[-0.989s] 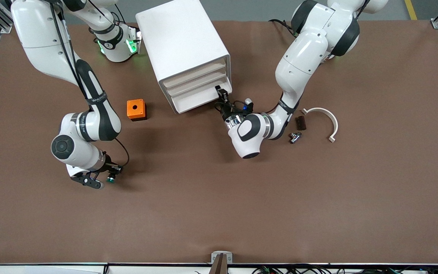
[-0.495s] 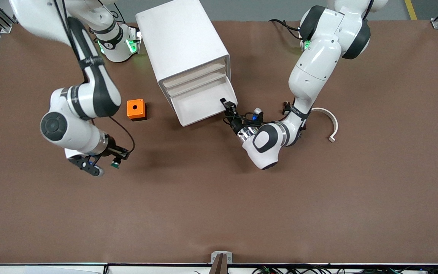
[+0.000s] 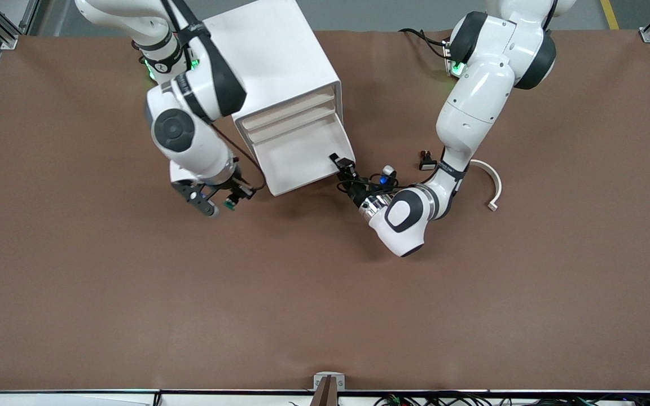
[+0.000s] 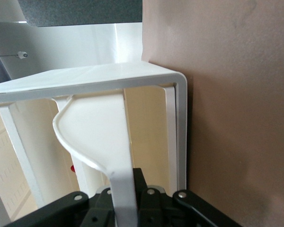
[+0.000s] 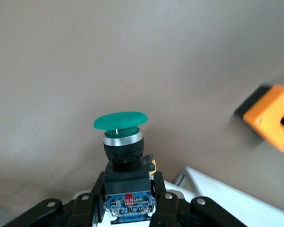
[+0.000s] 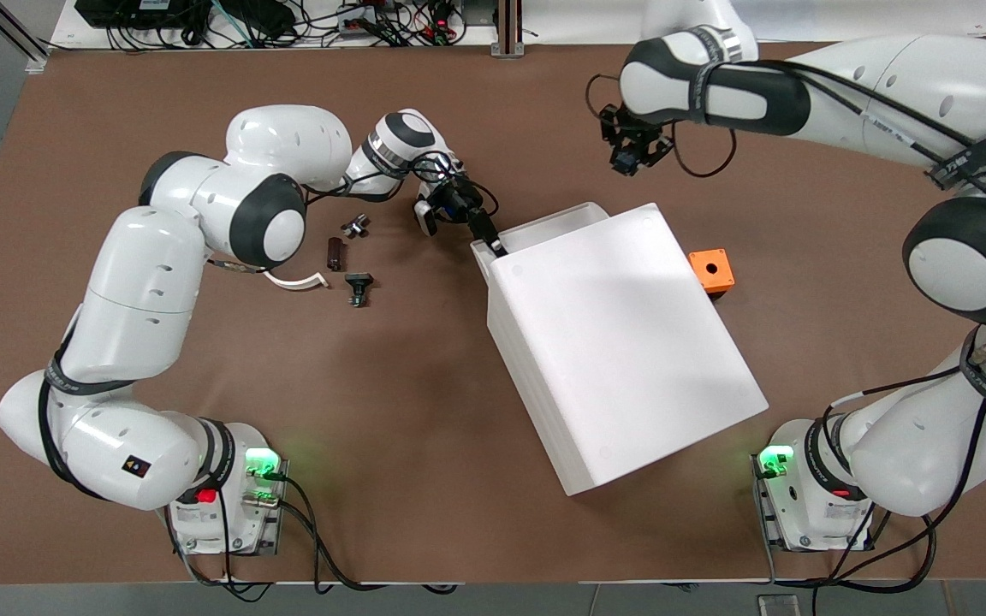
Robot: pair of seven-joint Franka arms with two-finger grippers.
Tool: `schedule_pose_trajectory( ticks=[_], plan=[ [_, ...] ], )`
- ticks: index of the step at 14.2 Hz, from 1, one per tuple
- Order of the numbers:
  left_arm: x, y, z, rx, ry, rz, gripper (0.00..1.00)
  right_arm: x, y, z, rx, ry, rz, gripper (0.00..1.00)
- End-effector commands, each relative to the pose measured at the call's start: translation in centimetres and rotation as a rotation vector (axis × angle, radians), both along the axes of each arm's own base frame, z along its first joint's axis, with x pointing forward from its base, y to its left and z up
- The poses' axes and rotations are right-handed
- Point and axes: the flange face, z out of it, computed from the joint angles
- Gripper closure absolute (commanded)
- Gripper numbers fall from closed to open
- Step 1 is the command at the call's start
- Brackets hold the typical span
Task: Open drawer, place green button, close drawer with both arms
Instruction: 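Lower the green button into the open drawer with the right gripper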
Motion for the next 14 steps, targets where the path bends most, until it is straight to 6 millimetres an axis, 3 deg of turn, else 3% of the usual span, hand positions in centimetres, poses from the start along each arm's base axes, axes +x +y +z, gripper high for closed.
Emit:
schedule_pose_trajectory(
  ticks=[1,2,4,5,10,14],
  plan=[
    [0.3,-0.4,-0.3,-0.037,0.005,0.042,0.66,-3.8,3.3,0.2,0.007,0.001,-0.09,1.0],
    [0.5,-0.3,-0.3,-0.045,0.0,0.047,0.41,-5.2,4.6,-0.5,0.008,-0.009,-0.109,1.0],
    [0.8,-0.2,0.0,-0.083,-0.02,0.057,0.06,-7.6,6.4,-2.2,0.002,-0.013,-0.141,1.0],
    [0.9,-0.2,0.1,-0.116,-0.045,0.053,0.01,-8.2,7.1,-2.5,0.004,-0.019,-0.155,1.0],
    [2.9,0.6,1.5,-0.231,-0.148,0.072,0.01,-11.1,10.6,-3.5,0.004,-0.027,-0.208,1.0],
    [5.0,0.7,3.3,-0.342,-0.29,0.08,0.01,-12.2,11.9,-4.3,0.002,-0.029,-0.231,1.0]
  ],
)
